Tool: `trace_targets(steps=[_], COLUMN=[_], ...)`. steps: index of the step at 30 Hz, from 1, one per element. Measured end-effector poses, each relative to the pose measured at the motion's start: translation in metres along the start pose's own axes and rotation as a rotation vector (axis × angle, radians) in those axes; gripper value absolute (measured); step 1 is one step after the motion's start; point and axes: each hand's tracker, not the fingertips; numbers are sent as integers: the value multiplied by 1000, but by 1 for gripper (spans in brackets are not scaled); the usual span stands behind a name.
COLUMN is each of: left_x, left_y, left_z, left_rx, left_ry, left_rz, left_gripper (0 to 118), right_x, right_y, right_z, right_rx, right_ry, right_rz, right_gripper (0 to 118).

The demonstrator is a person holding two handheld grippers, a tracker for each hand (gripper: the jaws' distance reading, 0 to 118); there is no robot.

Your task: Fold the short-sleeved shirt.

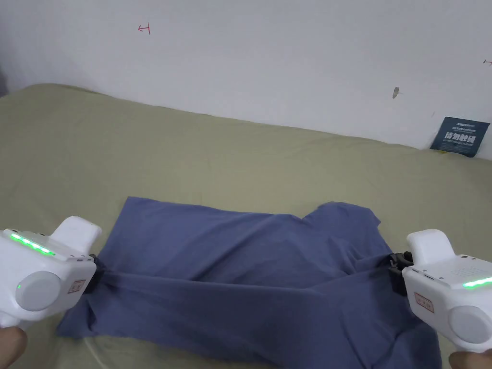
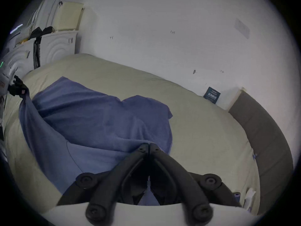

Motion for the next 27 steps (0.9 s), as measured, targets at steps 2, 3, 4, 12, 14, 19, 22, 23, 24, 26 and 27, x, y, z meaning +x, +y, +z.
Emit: trace_targets(steps=[2, 3, 4, 12, 14, 19, 22, 23, 24, 26, 27], left_x=[0, 1, 1, -16, -9, 20, 45, 50, 53, 66, 68], left_y=[2, 3, 2, -1, -4, -48, -88, -102, -112, -135, -141], left_z=[-9, -13, -16, 30, 62, 128, 149, 152, 150, 143, 138], left_rx=[-31, -44, -47, 88, 168, 328, 343, 315, 271, 207, 168], left_ry=[-7, -9, -14, -113, -70, -84, -48, -77, -113, -93, -82], left_rz=[0, -4, -11, 188, 205, 373, 437, 425, 419, 387, 388], left_gripper=[5, 6, 6, 64, 64, 44, 0, 0, 0, 0, 0], right_x=[3, 3, 4, 11, 1, -46, -76, -89, -95, -105, -108], right_y=[0, 0, 1, 9, 4, -39, -72, -81, -91, -110, -116], right_z=[-17, -23, -28, 41, 77, 152, 182, 184, 190, 197, 199], right_rx=[-29, -27, -31, 110, 134, 119, 71, 46, 2, -22, -33], right_ry=[2, -8, -5, 57, 0, -1, -45, -29, -39, 30, 23], right_rz=[-26, -31, -36, -305, -304, -436, -407, -330, -347, -360, -376], right_gripper=[3, 3, 5, 76, 76, 74, 0, 0, 0, 0, 0])
